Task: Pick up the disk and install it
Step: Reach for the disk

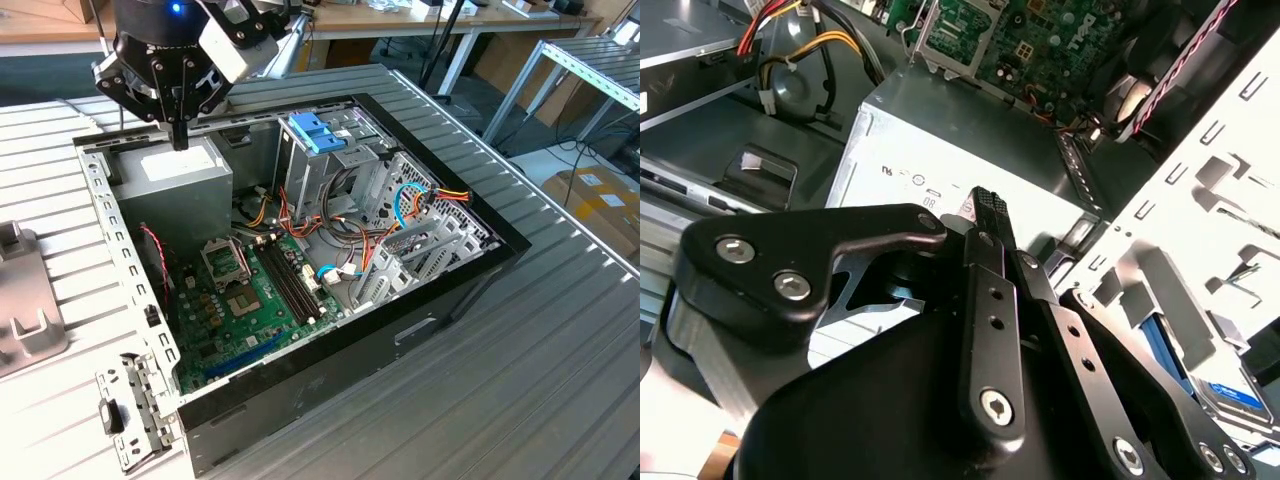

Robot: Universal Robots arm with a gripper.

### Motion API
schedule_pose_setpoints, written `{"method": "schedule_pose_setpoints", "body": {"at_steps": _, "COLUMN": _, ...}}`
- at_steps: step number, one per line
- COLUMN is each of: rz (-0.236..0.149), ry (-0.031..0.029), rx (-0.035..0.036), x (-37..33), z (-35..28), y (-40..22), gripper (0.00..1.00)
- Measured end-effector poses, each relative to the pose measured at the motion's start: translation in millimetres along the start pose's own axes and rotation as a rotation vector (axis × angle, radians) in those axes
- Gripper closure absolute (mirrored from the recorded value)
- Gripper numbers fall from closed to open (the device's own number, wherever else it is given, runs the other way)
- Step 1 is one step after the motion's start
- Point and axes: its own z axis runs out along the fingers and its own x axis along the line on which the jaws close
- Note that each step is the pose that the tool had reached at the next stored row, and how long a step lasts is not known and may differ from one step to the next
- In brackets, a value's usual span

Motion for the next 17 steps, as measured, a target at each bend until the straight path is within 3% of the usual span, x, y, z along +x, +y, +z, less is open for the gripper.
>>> {"method": "schedule_pose_setpoints", "body": {"at_steps": 17, "rz": 0.000, "ry": 0.0000, "rx": 0.0000, "x": 5.3, "z": -0.2, "y": -0.4, "gripper": 0.89}}
